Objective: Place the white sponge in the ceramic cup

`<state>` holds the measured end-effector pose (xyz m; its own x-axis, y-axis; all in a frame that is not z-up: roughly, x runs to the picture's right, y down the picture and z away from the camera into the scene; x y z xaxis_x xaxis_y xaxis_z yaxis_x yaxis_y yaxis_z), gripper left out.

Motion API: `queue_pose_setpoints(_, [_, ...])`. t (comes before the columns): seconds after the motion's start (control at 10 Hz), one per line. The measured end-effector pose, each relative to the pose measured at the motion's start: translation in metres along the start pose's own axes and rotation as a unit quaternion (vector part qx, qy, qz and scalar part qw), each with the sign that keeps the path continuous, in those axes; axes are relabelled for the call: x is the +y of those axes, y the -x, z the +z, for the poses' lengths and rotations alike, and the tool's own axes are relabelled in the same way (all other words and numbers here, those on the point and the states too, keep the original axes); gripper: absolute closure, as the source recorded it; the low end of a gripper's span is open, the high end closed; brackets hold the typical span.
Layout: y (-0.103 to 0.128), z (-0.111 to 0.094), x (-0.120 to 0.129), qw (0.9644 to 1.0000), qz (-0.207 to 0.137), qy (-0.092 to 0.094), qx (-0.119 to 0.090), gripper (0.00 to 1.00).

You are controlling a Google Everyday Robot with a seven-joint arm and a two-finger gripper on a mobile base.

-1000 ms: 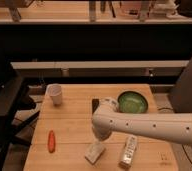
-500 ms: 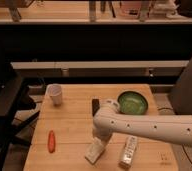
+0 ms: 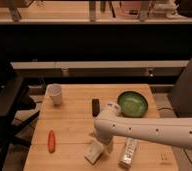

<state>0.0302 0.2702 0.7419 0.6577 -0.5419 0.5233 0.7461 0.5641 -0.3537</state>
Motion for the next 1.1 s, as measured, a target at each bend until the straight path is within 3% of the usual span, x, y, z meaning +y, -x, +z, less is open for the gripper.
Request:
queue_pose_setpoints(0.2, [0.0, 0.014, 0.005, 1.0, 0.002, 0.001, -0.001, 0.2])
queue_pose_setpoints(1.1, [0.002, 0.028, 0.002, 1.0, 0.006, 0.001, 0.007, 0.2])
